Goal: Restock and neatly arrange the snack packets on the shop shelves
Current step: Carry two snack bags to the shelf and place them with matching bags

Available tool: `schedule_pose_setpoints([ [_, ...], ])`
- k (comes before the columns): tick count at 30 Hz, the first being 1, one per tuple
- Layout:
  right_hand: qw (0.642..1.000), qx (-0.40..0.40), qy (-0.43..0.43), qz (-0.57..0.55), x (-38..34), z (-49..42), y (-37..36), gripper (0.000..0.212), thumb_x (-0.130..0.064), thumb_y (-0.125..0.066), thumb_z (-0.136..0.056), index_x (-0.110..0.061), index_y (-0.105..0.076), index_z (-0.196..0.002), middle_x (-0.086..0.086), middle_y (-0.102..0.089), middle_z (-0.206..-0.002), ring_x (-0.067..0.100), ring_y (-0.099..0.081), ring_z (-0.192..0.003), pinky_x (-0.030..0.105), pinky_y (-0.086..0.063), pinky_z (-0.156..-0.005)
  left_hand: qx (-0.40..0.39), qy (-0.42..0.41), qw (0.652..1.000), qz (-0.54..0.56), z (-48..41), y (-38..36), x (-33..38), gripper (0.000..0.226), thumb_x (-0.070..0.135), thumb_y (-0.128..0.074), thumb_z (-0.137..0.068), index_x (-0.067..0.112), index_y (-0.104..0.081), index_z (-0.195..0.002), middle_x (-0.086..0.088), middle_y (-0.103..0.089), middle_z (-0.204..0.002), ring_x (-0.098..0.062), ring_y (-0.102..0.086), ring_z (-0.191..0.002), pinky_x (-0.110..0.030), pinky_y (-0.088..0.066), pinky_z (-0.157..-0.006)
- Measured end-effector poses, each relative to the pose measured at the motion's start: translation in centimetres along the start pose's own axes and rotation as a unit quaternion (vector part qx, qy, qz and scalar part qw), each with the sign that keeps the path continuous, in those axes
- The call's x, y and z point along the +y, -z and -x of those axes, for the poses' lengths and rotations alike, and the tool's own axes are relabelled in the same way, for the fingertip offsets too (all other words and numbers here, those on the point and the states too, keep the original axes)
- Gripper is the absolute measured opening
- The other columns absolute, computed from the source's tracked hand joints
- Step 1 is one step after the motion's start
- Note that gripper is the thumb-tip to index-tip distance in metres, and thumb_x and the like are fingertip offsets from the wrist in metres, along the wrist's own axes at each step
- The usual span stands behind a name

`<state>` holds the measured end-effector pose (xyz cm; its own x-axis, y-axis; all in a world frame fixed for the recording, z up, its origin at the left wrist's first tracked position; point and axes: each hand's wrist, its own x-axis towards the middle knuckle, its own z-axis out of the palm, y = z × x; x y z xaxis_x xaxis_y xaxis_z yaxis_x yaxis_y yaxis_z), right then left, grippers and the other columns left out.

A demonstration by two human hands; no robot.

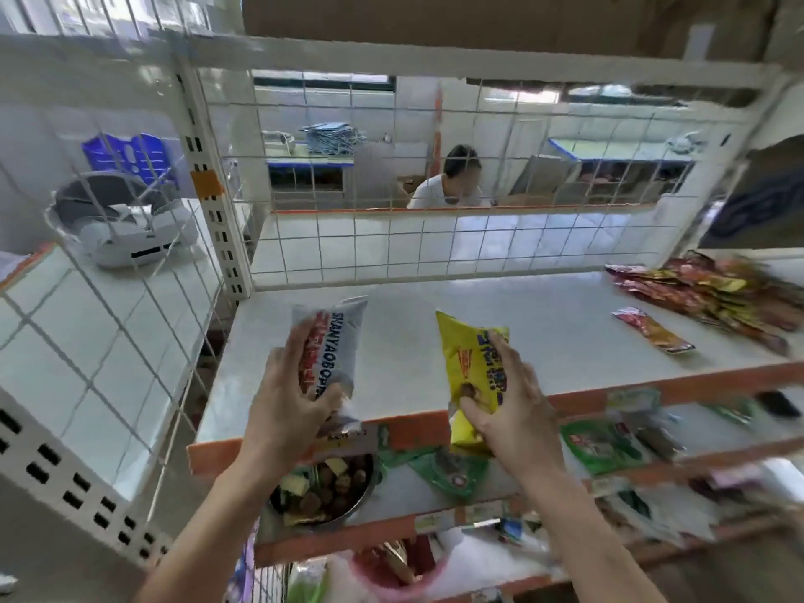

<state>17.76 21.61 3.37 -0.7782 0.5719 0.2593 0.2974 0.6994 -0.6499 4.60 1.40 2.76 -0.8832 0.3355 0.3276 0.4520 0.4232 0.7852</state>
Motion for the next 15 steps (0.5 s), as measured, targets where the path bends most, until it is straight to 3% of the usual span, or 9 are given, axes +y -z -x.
schedule_pose_setpoints([
  [3,0.998,0.034,-0.037,0.022,2.3,3.9,2.5,0.082,-0.030,-0.068,-0.080,-0.040,-0.018,-0.143,0.003,-0.044,-0.125,0.023,-0.055,-0.103,0.038,-0.051,-0.084,-0.059,-0.043,0.997,0.007,1.6,-1.7,1.6,0.080,0.019,-0.070,-0.079,0.045,-0.024,-0.139,0.005,-0.040,-0.107,0.001,-0.046,-0.081,-0.025,-0.043,-0.069],
  [7,0.990,0.078,-0.096,0.061,5.2,9.3,5.8,0.079,-0.030,-0.068,-0.081,-0.038,-0.020,-0.143,0.004,-0.042,-0.136,0.024,-0.050,-0.117,0.034,-0.047,-0.086,-0.137,-0.092,0.986,0.027,3.7,-5.1,3.6,0.081,0.019,-0.071,-0.078,0.046,-0.025,-0.139,0.007,-0.041,-0.107,-0.003,-0.050,-0.083,-0.017,-0.041,-0.062],
  [10,0.976,0.136,-0.152,0.079,7.3,13.3,8.1,0.076,-0.029,-0.069,-0.080,-0.039,-0.024,-0.140,0.005,-0.045,-0.132,0.025,-0.055,-0.108,0.030,-0.045,-0.075,-0.178,-0.134,0.974,0.034,5.3,-7.6,5.7,0.078,0.021,-0.070,-0.079,0.040,-0.027,-0.141,0.006,-0.041,-0.108,-0.012,-0.051,-0.085,-0.013,-0.037,-0.060],
  [15,0.937,0.207,-0.263,0.103,10.6,19.9,12.2,0.077,-0.031,-0.067,-0.080,-0.039,-0.023,-0.142,0.003,-0.044,-0.135,0.024,-0.049,-0.118,0.033,-0.044,-0.082,-0.263,-0.170,0.949,0.044,7.4,-12.4,10.1,0.079,0.023,-0.069,-0.079,0.043,-0.025,-0.142,0.002,-0.043,-0.113,-0.016,-0.049,-0.090,-0.031,-0.043,-0.067],
])
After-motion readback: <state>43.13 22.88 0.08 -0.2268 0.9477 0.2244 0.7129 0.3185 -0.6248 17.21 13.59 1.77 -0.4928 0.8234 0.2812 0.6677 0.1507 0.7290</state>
